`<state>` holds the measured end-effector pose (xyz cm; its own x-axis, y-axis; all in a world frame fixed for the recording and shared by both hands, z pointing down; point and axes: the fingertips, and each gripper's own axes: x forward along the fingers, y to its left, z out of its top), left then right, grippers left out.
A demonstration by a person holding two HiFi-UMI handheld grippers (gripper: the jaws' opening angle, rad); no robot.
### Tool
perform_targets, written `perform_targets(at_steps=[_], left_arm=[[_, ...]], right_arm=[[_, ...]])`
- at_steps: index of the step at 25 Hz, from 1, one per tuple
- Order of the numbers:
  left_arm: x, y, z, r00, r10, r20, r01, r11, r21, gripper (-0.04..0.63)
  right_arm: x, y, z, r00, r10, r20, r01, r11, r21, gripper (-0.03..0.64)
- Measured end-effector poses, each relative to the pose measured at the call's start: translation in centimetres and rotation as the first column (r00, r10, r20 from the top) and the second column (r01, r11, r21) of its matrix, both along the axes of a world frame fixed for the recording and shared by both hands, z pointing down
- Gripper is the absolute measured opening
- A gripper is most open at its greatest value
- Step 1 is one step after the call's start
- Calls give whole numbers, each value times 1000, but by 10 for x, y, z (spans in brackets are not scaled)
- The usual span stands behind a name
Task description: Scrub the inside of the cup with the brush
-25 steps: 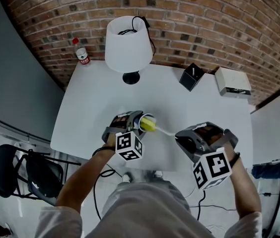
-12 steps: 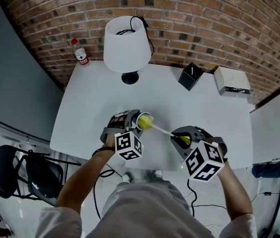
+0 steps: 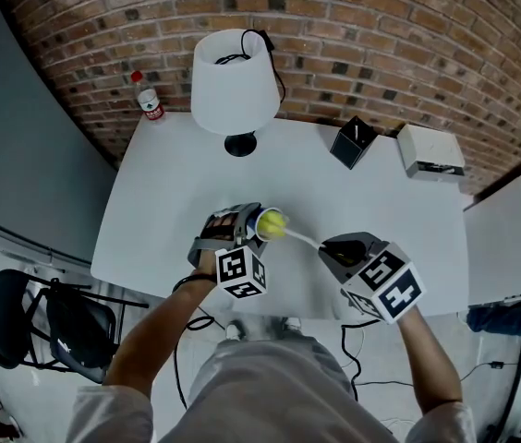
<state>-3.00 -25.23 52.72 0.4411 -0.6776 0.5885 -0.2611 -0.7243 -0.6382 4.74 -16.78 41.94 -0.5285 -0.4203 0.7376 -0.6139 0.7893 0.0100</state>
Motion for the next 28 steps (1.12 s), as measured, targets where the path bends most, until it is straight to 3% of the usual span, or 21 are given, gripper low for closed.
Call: perform_targets(at_steps=[5,9,14,22,28], left_arm=[[2,-2,-1,1000,-3,-4,3,1000,11,288],[2,-4,-2,1000,-8,-4,8,1000,28,288],[4,-6,-1,1000,-17,-16,17,1000,19,288],[5,-13,9,994,-77,-73,74,996,-44,288],[7,-19,24,967,-182,-180,151,973,-172,288]], right_arm=[[5,-3,3,987,102,121,-89,990,-111,25],[8,-5,2,938,221,269,-151,954,-258,25],[14,-5,4,890,307,337,-181,917,-356,25],[25,-6,-6,923,256,287,-177,945,-274,25],[41,-5,-12,919,265,291,-195,949,-249,25]])
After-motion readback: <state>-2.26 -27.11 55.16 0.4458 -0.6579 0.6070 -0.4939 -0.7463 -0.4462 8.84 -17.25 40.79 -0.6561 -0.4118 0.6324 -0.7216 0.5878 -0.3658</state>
